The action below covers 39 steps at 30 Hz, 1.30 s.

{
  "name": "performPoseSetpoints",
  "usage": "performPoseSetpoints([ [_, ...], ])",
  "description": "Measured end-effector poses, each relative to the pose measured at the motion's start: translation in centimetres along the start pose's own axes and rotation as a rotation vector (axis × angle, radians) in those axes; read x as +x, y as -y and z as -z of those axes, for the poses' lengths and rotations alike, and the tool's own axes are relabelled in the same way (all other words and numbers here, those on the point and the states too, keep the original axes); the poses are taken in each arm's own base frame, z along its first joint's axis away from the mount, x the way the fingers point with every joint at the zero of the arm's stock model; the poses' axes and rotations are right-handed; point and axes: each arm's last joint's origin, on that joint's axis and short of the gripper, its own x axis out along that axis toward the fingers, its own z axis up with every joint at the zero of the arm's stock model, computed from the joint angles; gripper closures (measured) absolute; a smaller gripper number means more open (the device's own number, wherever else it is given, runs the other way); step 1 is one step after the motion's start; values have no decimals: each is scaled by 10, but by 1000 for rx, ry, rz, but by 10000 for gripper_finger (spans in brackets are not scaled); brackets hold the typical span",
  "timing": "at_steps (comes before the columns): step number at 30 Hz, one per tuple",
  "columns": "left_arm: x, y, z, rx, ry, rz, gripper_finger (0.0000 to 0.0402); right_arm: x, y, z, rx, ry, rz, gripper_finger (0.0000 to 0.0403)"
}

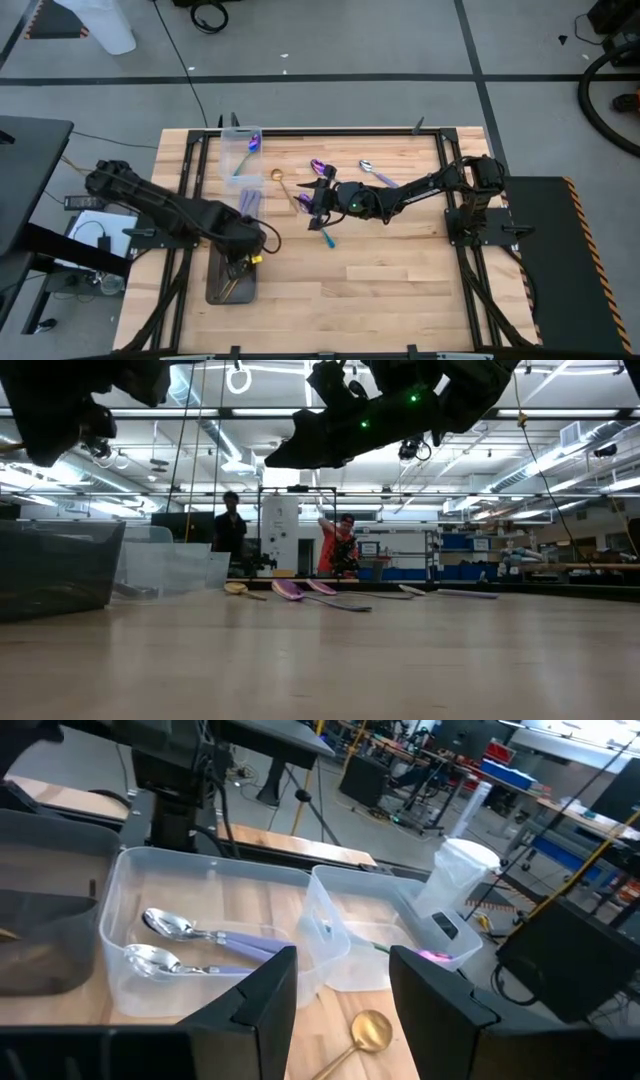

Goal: Sort silverware by color (type)
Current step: Put the gold spoon into the black bin

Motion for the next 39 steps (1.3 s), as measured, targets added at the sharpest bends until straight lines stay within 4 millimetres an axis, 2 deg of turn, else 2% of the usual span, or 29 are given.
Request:
performPoseSetpoints([
  [8,19,8,-5,13,-59,-53,366,0,0,-2,-1,21,-8,233],
  [16,23,10,-9,31,-38,-37,366,0,0,-2,-9,25,-11,233],
  [26,55,-6,-4,7,-99,-11,366,0,0,-2,-11,25,-12,233],
  [33,65,-10,0,-29,-100,-12,362,0,0,-2,-11,27,-11,233],
  [39,65,-11,-1,-45,-76,-26,335,0,0,-3,-10,28,-11,233],
])
